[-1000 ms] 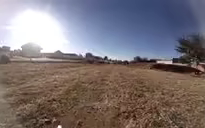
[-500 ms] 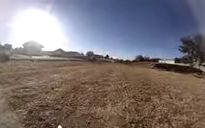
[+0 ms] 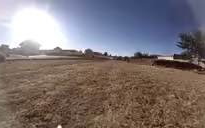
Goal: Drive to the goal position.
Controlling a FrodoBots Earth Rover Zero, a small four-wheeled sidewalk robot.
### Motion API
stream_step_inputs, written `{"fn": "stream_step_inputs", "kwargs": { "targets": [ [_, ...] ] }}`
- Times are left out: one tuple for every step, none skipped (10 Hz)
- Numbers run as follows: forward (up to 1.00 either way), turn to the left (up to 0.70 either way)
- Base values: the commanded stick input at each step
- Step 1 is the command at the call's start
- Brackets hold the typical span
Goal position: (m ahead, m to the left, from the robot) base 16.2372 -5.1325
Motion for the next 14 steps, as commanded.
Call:
{"fn": "stream_step_inputs", "kwargs": {
  "targets": [
    [0.5,0.0],
    [0.5,0.0],
    [0.5,0.0],
    [0.5,0.0],
    [0.5,0.0],
    [0.5,0.0],
    [0.5,0.0],
    [0.5,0.0],
    [0.5,0.0],
    [0.5,0.0],
    [0.5,0.0],
    [0.5,0.0],
    [0.5,0.0],
    [0.5,0.0]
  ]
}}
